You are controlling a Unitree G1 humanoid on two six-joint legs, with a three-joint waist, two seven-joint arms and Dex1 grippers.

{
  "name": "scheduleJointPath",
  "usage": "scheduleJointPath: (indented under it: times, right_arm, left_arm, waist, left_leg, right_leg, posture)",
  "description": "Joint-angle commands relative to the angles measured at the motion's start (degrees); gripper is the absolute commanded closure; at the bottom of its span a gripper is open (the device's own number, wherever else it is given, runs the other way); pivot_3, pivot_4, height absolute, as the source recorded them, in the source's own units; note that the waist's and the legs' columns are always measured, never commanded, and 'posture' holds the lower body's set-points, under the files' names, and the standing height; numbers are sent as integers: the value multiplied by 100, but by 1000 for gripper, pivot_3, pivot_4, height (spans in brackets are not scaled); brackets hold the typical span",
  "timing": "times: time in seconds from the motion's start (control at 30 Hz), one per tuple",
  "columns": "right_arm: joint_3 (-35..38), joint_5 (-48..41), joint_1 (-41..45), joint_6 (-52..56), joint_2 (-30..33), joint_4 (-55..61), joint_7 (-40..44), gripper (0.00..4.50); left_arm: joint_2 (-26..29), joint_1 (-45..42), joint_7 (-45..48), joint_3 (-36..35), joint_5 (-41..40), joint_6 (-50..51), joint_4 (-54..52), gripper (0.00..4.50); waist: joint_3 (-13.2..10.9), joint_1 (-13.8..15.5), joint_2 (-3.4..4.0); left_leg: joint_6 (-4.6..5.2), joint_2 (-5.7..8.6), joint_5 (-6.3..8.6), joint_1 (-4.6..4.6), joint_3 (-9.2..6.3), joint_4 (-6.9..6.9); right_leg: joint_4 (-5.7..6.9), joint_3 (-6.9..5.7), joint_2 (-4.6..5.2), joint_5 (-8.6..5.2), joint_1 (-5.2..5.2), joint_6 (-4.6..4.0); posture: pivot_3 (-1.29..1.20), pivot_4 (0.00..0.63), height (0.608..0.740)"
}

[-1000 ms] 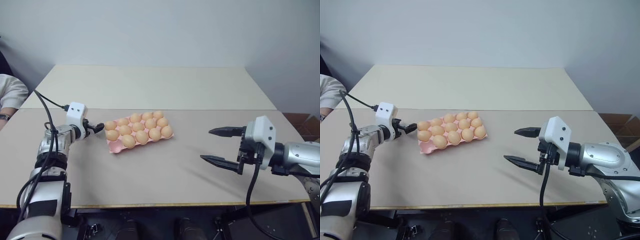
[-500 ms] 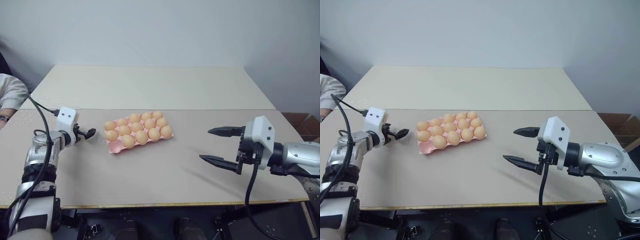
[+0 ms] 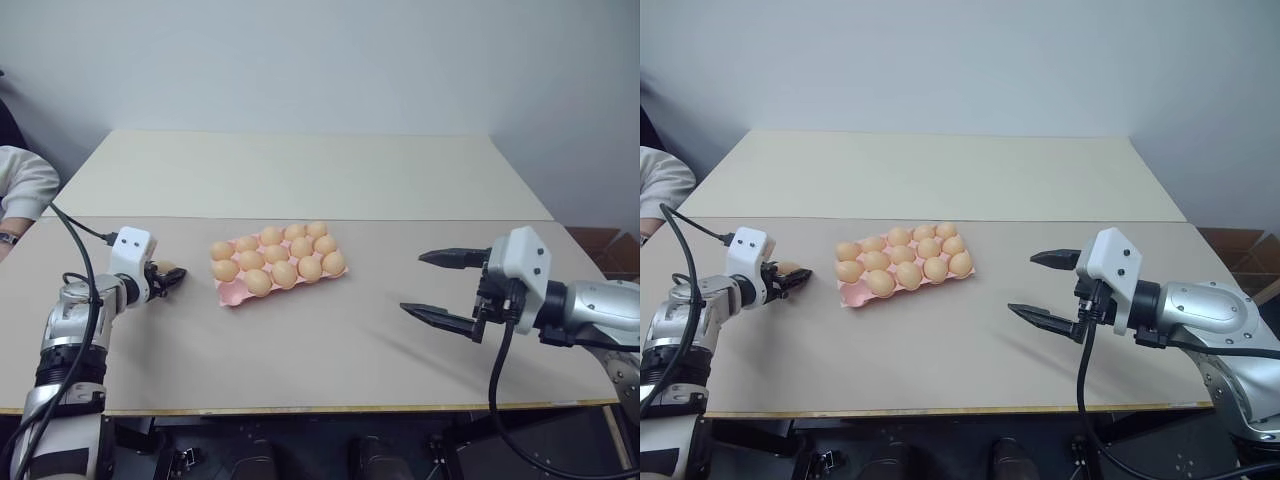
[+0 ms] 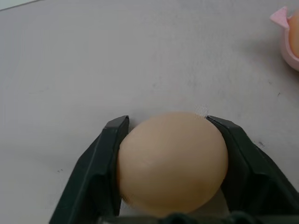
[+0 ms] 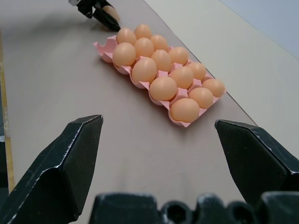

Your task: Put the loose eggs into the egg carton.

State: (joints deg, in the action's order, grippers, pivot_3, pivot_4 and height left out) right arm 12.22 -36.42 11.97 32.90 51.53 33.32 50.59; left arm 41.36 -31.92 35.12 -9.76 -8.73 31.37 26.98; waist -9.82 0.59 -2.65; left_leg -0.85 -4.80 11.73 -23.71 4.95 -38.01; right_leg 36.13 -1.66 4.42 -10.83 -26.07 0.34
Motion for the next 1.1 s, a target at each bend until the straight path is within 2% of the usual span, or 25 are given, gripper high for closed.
scheduleJointPath:
  times: [0.03, 0.13, 0.3, 0.4, 0.5, 0.73, 0.87, 0.93, 0.97, 1.1]
  right_arm:
    - [100, 23, 17, -101, -5, 112, -52, 0]
    - [127, 24, -31, -99, -26, 157, -77, 0]
    - [156, 31, -119, -110, -28, 213, -121, 0]
    - [141, 43, -161, -115, -50, 255, -155, 0]
    - [129, 48, -186, -117, -64, 290, -181, 0]
    - [168, 34, -264, -99, -82, 379, -287, 0]
    - [204, 13, -314, -72, -71, 440, -345, 0]
    - [214, 2, -325, -78, -64, 449, -366, 0]
    - [211, -2, -323, -82, -60, 444, -371, 0]
    - [183, -7, -296, -83, -63, 429, -382, 0]
  left_arm:
    - [129, 97, 143, -24, -53, 47, -314, 2153]
    - [228, 242, 297, -55, -140, 107, -804, 2153]
    - [346, 519, 1362, -487, -1160, 154, -2129, 2153]
    - [368, 583, 1825, -403, -1558, 226, -2649, 2153]
    - [366, 556, 1958, -273, -1650, 261, -2727, 2153]
    - [284, 524, 2134, 505, -1287, -4, -2596, 2153]
    - [327, 585, 2250, 529, -1341, 31, -2629, 2153]
    - [357, 597, 2266, 465, -1410, 153, -2649, 1438]
    - [382, 610, 2308, 427, -1451, 167, -2662, 1285]
    - [506, 682, 2348, 340, -1457, 37, -2729, 24]
  waist:
    - [0, 2, 0]
    - [0, 2, 0]
    - [0, 12, 0]
    - [0, 13, 0]
    - [0, 10, 0]
    - [0, 6, 0]
    - [0, 6, 0]
    - [0, 5, 0]
    - [0, 4, 0]
    - [0, 5, 0]
  left_leg:
    - [0, 0, 0, 0, 1, 0]
    - [0, 0, 0, -1, 1, 0]
    - [0, -1, 0, -5, -1, 0]
    - [0, -1, 0, -4, -1, 0]
    - [0, -1, 0, -2, 0, 0]
    - [0, 0, 0, -3, 0, 0]
    - [0, 0, 0, -3, 0, 0]
    - [0, 0, 0, -3, 0, 0]
    - [0, 0, 0, -2, 0, 0]
    - [0, -1, 0, -2, -1, 0]
  right_leg:
    - [0, 1, 1, 0, 0, 0]
    - [-2, 0, 1, 0, 0, 0]
    - [-2, -2, 1, 0, -3, 0]
    - [-3, -1, 2, -1, -2, 0]
    - [-2, 0, 1, -1, -1, 0]
    - [-3, 2, -1, -1, -1, 1]
    - [-4, 3, -1, -1, -2, 1]
    - [-3, 3, -1, -1, -2, 1]
    - [-3, 3, -1, -1, -2, 1]
    - [-4, 2, -1, -2, -2, 1]
  posture:
    - [0, 150, 740]
    - [0, 150, 740]
    - [0, 150, 740]
    - [0, 150, 740]
    - [0, 150, 740]
    - [0, 150, 740]
    - [0, 150, 740]
    - [0, 150, 740]
    - [0, 150, 740]
    - [0, 150, 740]
